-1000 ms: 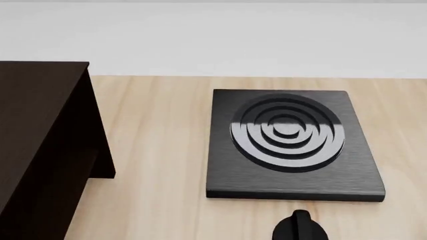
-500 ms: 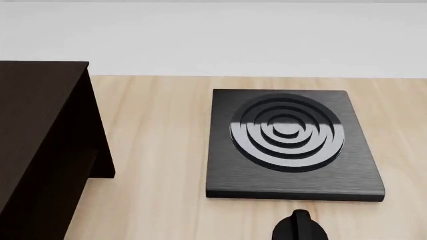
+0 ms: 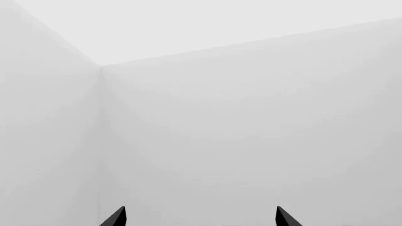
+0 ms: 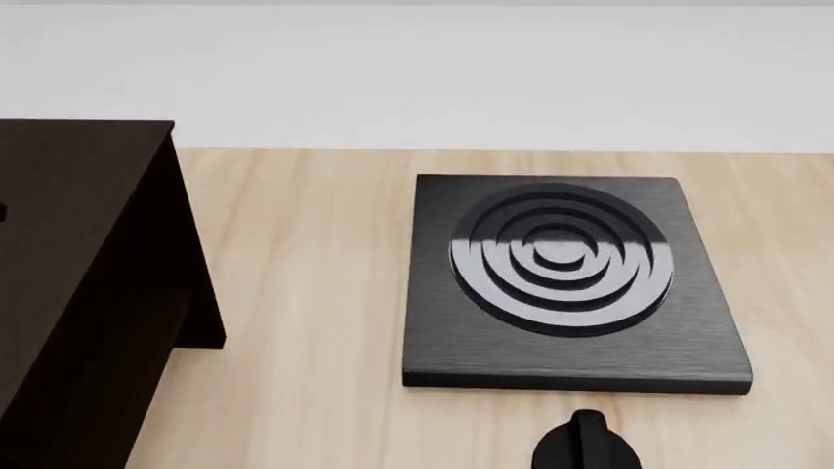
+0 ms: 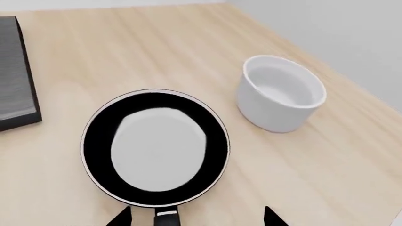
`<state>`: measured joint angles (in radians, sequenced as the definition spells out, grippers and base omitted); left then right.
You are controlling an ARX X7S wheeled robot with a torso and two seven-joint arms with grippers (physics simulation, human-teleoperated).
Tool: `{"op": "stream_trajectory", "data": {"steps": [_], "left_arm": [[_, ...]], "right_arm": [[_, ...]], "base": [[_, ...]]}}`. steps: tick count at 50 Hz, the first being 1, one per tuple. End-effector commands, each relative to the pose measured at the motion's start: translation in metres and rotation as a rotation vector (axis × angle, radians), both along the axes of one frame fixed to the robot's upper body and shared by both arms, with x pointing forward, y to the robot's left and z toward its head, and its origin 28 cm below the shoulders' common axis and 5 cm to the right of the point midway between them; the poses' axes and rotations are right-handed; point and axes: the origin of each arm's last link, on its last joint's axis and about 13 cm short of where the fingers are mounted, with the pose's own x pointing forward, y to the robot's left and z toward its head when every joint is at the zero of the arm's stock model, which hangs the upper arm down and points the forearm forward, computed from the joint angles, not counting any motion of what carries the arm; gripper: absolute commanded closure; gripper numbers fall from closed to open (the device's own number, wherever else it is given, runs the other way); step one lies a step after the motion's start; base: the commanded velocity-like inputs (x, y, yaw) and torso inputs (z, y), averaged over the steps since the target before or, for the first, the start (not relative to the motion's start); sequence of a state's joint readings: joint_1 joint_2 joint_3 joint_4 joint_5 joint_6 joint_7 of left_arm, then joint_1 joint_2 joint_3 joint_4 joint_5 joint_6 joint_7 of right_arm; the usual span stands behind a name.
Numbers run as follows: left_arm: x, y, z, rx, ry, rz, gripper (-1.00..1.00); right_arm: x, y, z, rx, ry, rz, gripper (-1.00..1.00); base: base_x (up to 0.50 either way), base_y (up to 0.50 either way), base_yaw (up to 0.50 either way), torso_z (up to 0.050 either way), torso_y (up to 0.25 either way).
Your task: Put the frying pan under the cabinet shelf.
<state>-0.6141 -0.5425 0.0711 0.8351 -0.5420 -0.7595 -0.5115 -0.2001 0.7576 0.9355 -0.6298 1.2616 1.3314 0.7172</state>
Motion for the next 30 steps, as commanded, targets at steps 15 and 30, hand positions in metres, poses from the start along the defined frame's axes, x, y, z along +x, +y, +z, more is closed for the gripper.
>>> {"op": "stream_trajectory", "data": {"steps": [15,30], "left_arm": [[0.005,-0.001,-0.004,0.005,0.013,0.0,-1.0],[0.006,-0.001,-0.005,0.001,0.015,-0.002,-1.0]], "right_arm": [[0.015,0.001,-0.016,0.033,0.052,0.045,-1.0],[0.01,0.002,-0.021,0.075,0.087,0.067,-1.0]], "base": [[0.0,0.0,0.0,0.0,0.0],[0.0,0.0,0.0,0.0,0.0]]}}
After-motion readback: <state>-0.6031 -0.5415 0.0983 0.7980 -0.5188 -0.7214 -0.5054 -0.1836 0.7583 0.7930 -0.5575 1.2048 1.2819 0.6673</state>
